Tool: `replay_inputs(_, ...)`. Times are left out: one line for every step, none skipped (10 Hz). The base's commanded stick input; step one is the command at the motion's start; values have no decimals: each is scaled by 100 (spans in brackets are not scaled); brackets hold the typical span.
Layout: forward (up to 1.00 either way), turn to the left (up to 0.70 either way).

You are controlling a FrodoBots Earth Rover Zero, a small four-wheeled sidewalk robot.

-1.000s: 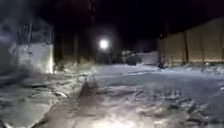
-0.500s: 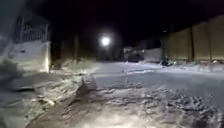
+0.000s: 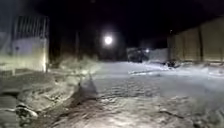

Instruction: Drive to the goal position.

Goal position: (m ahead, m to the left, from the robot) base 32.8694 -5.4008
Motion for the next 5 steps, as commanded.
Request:
replay_inputs(100,0)
replay_inputs(100,0)
replay_inputs(100,0)
replay_inputs(100,0)
replay_inputs(100,0)
